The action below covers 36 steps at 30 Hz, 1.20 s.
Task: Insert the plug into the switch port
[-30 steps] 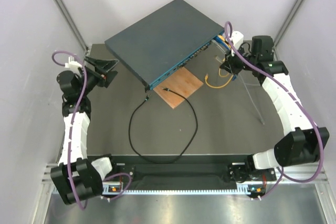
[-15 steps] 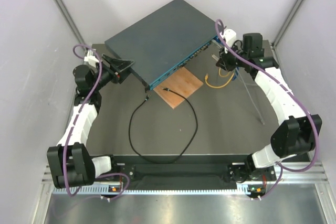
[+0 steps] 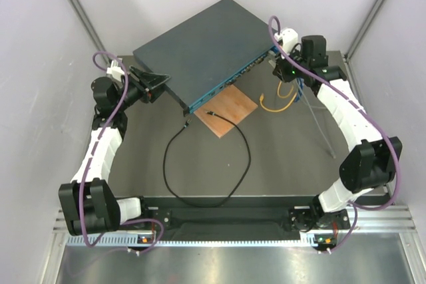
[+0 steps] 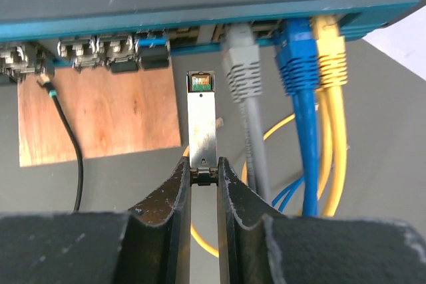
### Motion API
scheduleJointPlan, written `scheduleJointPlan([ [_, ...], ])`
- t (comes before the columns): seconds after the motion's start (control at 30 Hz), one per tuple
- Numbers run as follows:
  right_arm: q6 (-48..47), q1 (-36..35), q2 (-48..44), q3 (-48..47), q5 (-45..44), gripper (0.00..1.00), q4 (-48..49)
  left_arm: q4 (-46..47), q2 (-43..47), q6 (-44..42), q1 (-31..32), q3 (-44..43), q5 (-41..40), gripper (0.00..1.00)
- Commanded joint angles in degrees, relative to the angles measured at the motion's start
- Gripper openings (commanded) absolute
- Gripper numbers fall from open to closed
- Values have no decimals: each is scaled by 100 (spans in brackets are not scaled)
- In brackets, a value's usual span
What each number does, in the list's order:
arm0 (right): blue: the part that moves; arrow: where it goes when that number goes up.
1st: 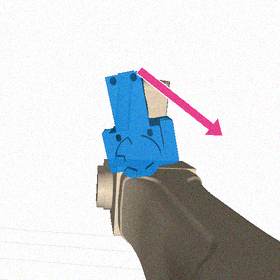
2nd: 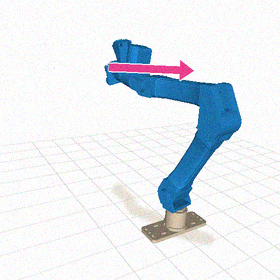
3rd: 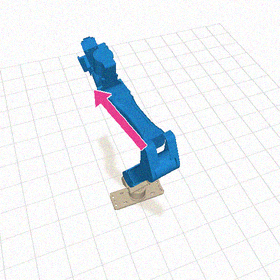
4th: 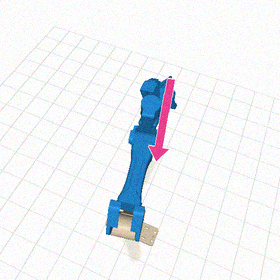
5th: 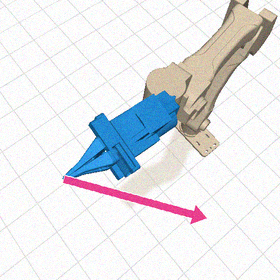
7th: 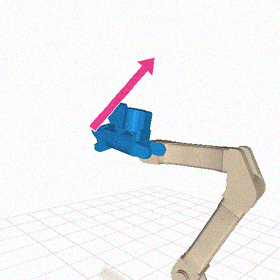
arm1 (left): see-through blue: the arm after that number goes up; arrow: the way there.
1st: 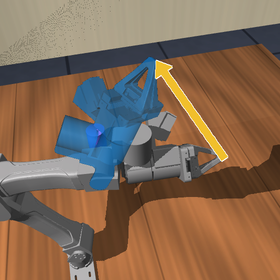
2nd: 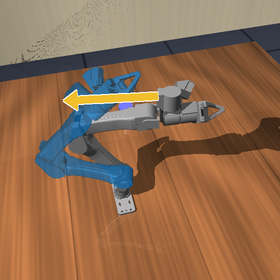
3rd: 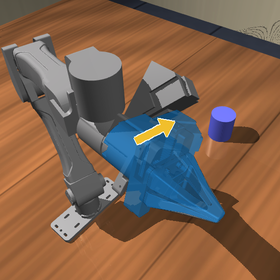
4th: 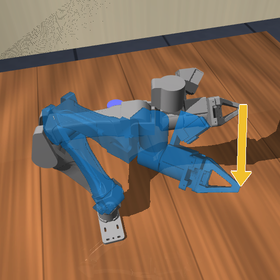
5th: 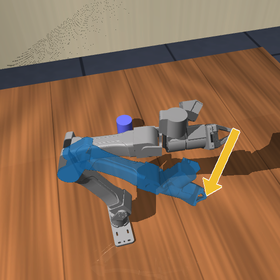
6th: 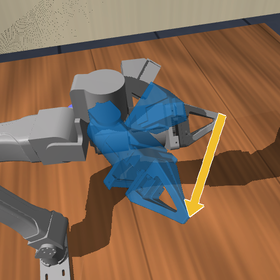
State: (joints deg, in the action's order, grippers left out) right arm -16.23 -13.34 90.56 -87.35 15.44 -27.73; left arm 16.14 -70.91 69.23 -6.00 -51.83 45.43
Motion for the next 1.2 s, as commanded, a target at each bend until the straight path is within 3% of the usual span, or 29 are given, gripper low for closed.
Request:
scheduleJointPlan([
  [0.0,208,-89,-12,-309,-138,0,373,223,-177,-551,55,-354,-430,0],
  [1.17,-29,-300,523,-898,135,0,92,249,-212,-586,55,-301,-386,0],
])
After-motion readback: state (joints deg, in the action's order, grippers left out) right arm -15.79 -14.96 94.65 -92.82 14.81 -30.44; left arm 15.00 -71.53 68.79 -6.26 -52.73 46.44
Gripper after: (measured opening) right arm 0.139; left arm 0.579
